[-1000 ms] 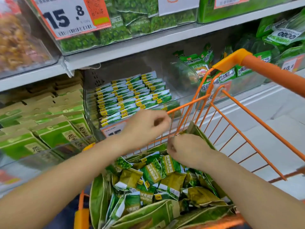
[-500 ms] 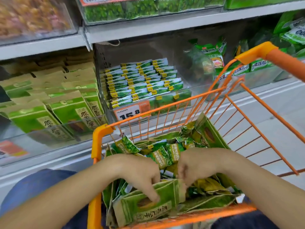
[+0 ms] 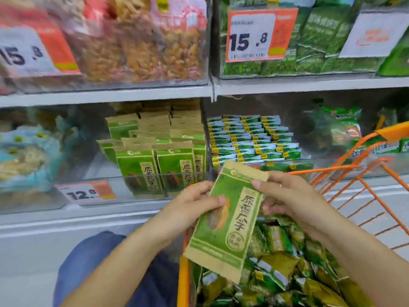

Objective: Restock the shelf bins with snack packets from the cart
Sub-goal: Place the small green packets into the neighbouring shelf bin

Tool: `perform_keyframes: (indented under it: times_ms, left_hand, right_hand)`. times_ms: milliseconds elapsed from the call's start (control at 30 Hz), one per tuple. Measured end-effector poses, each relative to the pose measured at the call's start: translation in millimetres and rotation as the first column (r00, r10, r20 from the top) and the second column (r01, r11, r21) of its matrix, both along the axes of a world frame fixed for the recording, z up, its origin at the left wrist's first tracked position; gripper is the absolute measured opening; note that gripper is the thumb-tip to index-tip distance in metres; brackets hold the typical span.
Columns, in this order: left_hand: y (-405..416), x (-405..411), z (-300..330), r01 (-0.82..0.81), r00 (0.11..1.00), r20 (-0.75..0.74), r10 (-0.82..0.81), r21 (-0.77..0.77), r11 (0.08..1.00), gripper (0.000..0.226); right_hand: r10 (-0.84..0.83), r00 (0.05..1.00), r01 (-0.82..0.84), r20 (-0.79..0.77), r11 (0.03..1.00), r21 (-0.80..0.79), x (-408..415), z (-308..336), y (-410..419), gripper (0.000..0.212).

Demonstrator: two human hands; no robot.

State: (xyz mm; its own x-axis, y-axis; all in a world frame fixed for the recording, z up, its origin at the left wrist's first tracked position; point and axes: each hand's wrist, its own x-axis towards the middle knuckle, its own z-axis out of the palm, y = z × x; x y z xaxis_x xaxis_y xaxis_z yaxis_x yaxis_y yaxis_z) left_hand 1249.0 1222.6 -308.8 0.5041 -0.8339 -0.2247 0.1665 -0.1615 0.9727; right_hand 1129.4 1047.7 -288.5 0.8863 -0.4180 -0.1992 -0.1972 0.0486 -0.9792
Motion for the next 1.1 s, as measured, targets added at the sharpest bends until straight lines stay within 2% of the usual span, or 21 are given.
perform_keyframes:
  times_ms: [100,167,233,300,367,400,500,567,667,733,833,967,1033,1100]
  left_hand:
    - [38,12,14,-0.124,0.992,0.01,0.125,-0.072,0.99,0.029]
    - [66,25,24,-0.237,0.97,0.034,0.242,-0.097,0.967,0.028]
    - [93,46,29,-0.397,0.916,0.01,0.401,-0.117,0.91,0.028]
    - [119,74,32,-0.588,0.809,-0.09,0.581,-0.119,0.8,0.018]
    - [140,104,35,-0.716,0.696,-0.178,0.696,-0.092,0.692,0.015]
    - [146,118,35,-0.735,0.675,-0.164,0.72,-0.064,0.675,0.016]
    - [151,159,32,-0.683,0.726,0.066,0.685,-0.044,0.729,0.01]
    - [142,177,29,-0.677,0.709,0.191,0.678,-0.085,0.731,0.007]
    - [127,196,20,-0.689,0.659,0.243,0.711,-0.182,0.701,0.017]
    - [119,206,6,-0.687,0.663,0.247,0.707,-0.177,0.705,0.018]
    - [106,214,-9,-0.673,0.68,0.33,0.655,-0.073,0.736,0.015]
    - [90,217,-18,-0.661,0.674,0.511,0.534,0.093,0.745,0.022]
    - [84,216,-21,-0.64,0.659,0.654,0.372,0.227,0.734,0.04]
    - [81,213,-21,-0.639,0.637,0.724,0.265,0.304,0.706,0.061]
  right_hand:
    - [-0.004,0.998,0.003,0.067,1.0,0.014,43,4,34,0.01]
    - [-0.031,0.99,0.029,0.138,0.999,0.014,70,10,57,0.007]
    - [-0.097,0.967,0.13,0.234,0.983,-0.129,92,10,72,0.006]
    - [-0.119,0.945,0.228,0.305,0.908,-0.353,107,6,80,0.016]
    - [-0.088,0.948,0.243,0.305,0.819,-0.52,114,0,85,0.027]
    - [-0.07,0.954,0.233,0.29,0.782,-0.579,116,-2,88,0.033]
    - [-0.062,0.969,0.217,0.239,0.677,-0.703,120,-7,93,0.041]
    - [-0.066,0.969,0.226,0.24,0.638,-0.737,121,-12,95,0.043]
    - [-0.079,0.967,0.239,0.242,0.611,-0.755,123,-18,95,0.044]
    - [-0.087,0.965,0.249,0.246,0.594,-0.765,124,-22,95,0.045]
    - [-0.129,0.955,0.29,0.265,0.573,-0.767,126,-26,90,0.053]
    - [-0.175,0.956,0.294,0.237,0.613,-0.733,129,-36,82,0.067]
    - [-0.161,0.964,0.264,0.21,0.637,-0.724,130,-44,82,0.076]
    - [-0.144,0.969,0.248,0.203,0.626,-0.739,130,-49,84,0.082]
